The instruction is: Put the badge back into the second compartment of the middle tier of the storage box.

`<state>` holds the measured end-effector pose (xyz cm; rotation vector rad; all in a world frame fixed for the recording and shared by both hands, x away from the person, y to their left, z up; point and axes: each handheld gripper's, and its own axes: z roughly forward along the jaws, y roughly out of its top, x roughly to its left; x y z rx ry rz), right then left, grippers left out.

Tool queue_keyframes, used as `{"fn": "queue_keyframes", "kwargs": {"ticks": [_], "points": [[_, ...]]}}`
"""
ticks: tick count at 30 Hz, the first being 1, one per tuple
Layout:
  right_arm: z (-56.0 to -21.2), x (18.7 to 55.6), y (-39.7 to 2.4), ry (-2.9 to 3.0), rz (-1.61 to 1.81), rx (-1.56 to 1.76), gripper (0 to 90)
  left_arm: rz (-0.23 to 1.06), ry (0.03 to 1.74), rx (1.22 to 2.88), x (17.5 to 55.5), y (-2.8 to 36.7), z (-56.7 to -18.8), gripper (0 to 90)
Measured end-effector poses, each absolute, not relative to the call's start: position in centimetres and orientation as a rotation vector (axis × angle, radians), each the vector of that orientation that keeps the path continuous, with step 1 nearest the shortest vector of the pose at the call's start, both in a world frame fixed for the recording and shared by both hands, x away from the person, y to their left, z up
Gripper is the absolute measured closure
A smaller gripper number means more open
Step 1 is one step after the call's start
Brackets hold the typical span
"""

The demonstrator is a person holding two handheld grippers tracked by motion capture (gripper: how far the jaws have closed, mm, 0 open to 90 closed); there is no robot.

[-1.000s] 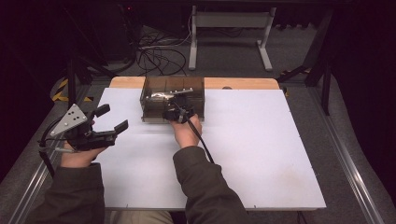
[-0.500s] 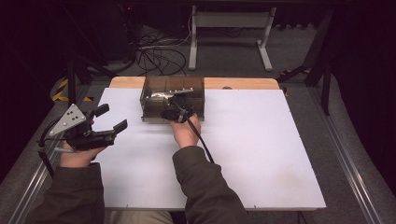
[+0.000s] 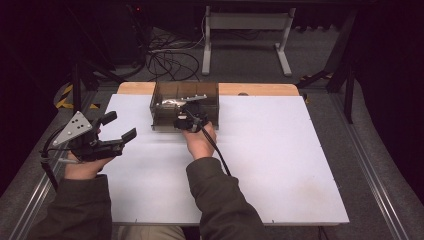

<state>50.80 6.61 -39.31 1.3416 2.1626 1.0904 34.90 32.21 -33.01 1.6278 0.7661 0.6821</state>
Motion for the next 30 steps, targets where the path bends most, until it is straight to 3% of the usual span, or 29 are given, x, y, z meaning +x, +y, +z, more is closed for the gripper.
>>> {"fn": "queue_keyframes", "kwargs": {"ticks": [30], "points": [[-39.0,49.6,5.7,2.15,1.212,1.254,18.4,0.695,0.769,1.634,34.8,32.0,-33.2,13.8]]}}
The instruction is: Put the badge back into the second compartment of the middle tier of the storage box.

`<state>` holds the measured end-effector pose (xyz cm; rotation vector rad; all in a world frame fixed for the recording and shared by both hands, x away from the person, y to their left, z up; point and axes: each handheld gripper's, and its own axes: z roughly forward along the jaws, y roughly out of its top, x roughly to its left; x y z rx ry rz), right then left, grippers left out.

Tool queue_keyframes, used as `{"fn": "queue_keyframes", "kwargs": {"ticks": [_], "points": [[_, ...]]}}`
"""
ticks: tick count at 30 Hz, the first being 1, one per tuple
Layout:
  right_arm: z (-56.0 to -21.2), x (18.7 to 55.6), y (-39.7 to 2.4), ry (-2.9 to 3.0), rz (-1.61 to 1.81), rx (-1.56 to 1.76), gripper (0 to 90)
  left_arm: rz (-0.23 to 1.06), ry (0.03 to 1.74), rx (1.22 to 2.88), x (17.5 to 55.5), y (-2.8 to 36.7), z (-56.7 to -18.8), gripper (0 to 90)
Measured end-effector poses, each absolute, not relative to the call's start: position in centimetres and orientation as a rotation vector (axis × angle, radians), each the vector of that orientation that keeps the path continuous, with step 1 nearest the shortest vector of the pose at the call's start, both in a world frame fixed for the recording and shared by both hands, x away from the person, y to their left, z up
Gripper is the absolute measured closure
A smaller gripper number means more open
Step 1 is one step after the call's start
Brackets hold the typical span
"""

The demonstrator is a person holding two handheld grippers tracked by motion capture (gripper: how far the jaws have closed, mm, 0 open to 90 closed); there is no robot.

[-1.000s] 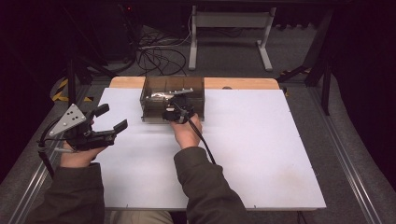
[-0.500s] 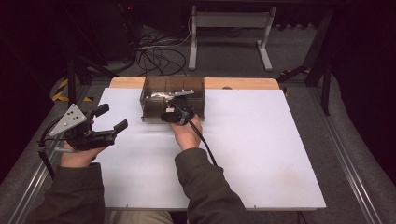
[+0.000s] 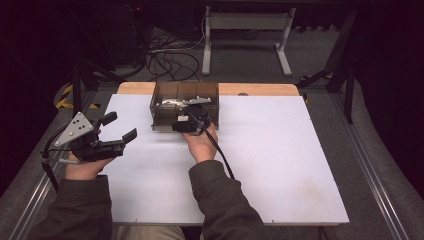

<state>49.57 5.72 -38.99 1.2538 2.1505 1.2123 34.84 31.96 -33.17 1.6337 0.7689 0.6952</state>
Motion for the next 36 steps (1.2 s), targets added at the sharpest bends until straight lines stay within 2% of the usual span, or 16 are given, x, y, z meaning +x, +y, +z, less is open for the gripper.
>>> {"fn": "queue_keyframes", "kwargs": {"ticks": [12,36], "points": [[-38.7,48.9,5.2,2.152,1.27,1.193,10.6,0.705,0.767,1.644,34.8,31.6,-33.2,13.8],[-37.8,47.0,2.7,2.129,1.396,1.09,3.1,0.721,0.762,1.671,35.0,30.6,-33.7,13.4]]}}
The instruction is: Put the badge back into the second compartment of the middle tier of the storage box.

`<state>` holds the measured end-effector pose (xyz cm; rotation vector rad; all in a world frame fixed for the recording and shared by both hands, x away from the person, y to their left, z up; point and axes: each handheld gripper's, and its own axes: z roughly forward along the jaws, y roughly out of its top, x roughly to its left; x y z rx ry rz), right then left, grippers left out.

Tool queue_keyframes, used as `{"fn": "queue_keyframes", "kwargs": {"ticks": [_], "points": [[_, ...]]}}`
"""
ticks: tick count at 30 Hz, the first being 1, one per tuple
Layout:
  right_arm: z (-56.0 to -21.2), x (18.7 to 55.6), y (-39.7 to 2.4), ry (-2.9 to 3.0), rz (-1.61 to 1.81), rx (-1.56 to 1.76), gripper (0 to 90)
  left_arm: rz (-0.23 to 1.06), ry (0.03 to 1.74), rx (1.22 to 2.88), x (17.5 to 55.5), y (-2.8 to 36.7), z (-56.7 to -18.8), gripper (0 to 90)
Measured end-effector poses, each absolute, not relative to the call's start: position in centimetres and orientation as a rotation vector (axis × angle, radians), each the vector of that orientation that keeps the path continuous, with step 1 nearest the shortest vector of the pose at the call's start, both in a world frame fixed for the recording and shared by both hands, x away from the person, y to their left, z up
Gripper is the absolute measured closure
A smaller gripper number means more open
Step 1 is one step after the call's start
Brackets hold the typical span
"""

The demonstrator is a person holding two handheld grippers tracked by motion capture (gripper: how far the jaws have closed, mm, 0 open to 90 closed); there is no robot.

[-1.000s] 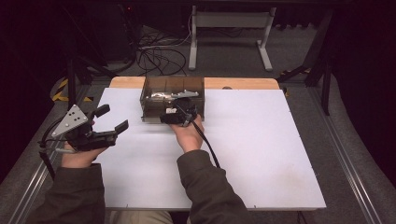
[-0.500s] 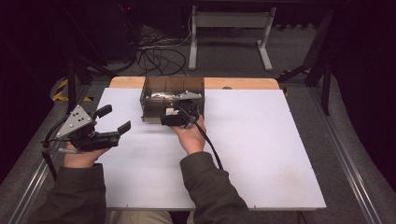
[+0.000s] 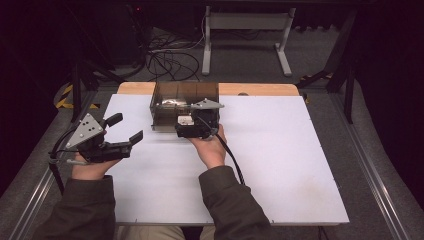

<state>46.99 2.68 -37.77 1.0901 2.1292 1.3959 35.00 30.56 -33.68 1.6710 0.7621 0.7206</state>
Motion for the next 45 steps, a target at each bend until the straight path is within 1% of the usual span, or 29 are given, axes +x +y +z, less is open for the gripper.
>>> {"fn": "queue_keyframes", "kwargs": {"ticks": [11,45], "points": [[-37.0,45.6,0.9,2.111,1.45,1.045,0.2,0.722,0.763,1.676,34.9,30.0,-33.9,13.1],[-35.8,41.5,-5.8,1.992,1.667,0.909,0.0,0.707,0.759,1.687,34.5,28.3,-34.4,12.4]]}}
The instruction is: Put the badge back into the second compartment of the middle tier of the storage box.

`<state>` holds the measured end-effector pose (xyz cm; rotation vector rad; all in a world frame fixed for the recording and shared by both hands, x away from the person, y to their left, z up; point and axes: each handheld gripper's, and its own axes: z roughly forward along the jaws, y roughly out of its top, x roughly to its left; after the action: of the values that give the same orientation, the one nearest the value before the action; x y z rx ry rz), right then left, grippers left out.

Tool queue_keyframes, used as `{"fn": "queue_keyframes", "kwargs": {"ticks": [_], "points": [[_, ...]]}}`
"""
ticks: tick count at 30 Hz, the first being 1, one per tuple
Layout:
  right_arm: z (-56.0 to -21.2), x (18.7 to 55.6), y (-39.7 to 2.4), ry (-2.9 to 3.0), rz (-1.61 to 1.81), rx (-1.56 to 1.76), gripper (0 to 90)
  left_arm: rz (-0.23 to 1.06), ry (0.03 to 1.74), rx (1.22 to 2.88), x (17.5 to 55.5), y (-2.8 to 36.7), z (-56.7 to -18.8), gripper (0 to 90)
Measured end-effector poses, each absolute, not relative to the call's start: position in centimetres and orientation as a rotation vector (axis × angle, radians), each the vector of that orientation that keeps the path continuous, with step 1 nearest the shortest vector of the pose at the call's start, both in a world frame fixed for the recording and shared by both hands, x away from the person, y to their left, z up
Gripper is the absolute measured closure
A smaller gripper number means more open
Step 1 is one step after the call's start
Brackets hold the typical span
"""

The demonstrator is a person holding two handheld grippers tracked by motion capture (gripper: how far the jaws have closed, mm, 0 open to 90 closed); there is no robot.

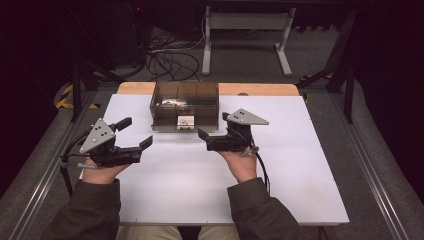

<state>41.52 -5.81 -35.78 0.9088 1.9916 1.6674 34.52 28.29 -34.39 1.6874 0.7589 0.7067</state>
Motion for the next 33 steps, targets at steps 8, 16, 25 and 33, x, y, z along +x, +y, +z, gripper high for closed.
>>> {"fn": "queue_keyframes", "kwargs": {"ticks": [8,16,25,33], "points": [[-35.7,40.6,-7.7,1.969,1.702,0.87,0.0,0.698,0.753,1.683,34.4,27.9,-34.3,12.2],[-36.4,40.4,-9.9,1.974,1.726,0.853,0.0,0.709,0.75,1.683,34.1,27.4,-34.3,12.2],[-36.2,39.5,-12.3,1.953,1.798,0.793,0.0,0.712,0.747,1.686,33.9,27.3,-34.3,12.4],[-36.4,38.9,-14.4,1.89,1.8,0.835,0.0,0.707,0.737,1.678,33.6,27.3,-34.1,13.9]]}}
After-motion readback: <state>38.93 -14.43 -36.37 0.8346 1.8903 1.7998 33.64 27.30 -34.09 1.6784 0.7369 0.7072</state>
